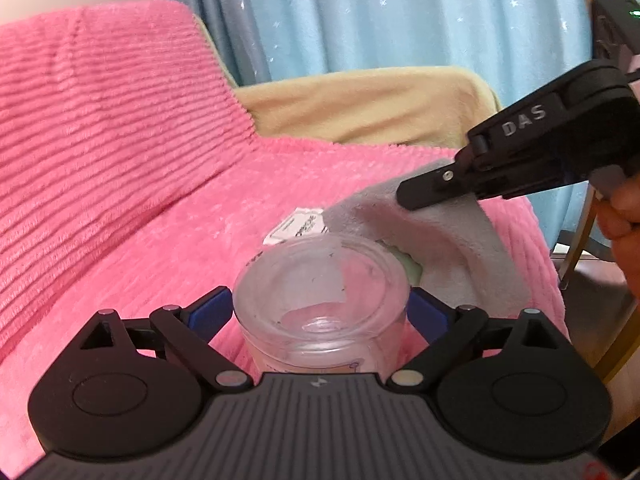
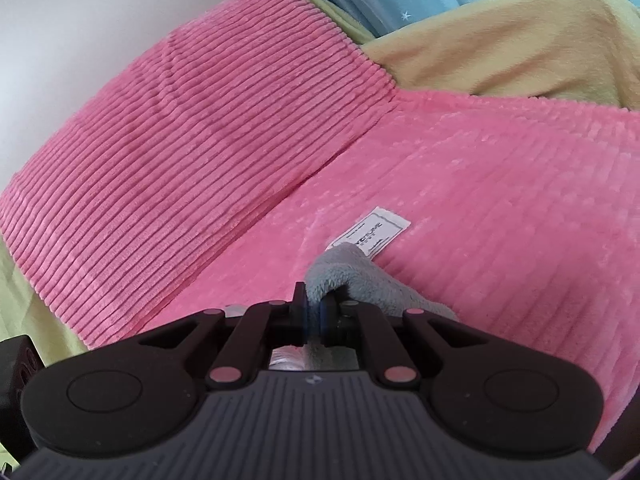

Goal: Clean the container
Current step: 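Tilt the jar with the left tool, turning its side toward the cloth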

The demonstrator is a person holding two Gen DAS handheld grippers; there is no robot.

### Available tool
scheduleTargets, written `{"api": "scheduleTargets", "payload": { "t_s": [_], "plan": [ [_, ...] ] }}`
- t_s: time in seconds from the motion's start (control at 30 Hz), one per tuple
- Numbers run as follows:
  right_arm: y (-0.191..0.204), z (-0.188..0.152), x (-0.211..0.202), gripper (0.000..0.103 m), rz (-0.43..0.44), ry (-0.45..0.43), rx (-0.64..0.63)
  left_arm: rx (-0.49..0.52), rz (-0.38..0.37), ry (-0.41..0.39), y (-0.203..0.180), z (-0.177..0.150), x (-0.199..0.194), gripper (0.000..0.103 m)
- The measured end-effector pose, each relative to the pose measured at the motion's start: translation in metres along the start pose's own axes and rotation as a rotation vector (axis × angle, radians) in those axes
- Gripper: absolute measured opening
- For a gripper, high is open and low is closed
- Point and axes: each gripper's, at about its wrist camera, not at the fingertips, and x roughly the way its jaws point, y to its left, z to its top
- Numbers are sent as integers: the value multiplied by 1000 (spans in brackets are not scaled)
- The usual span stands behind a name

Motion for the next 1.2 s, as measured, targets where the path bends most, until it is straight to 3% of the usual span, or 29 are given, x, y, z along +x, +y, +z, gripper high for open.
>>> {"api": "scheduleTargets", "payload": {
  "t_s": [0.13,0.27,0.33,0.47,0.67,0.93,1.2],
  "plan": [
    [-5,-1,-5,4,-30,-25,17,-59,7,-31,2,7,3,86],
    [-17,4,-1,4,-51,-38,45,-78,35,-139,2,5,2,86],
    [-18,7,3,4,-42,-40,63,-58,30,-125,5,1,1,86],
    [-8,4,7,4,-22,-31,61,-40,-36,0,17,-10,-8,86],
    [7,-2,16,4,7,-12,42,-29,-58,124,25,-24,-30,83],
    [1,0,17,4,1,-31,67,-80,-32,58,27,-17,-25,94],
    [-16,-7,29,4,25,4,82,23,-19,24,1,4,-18,97]
  ]
}}
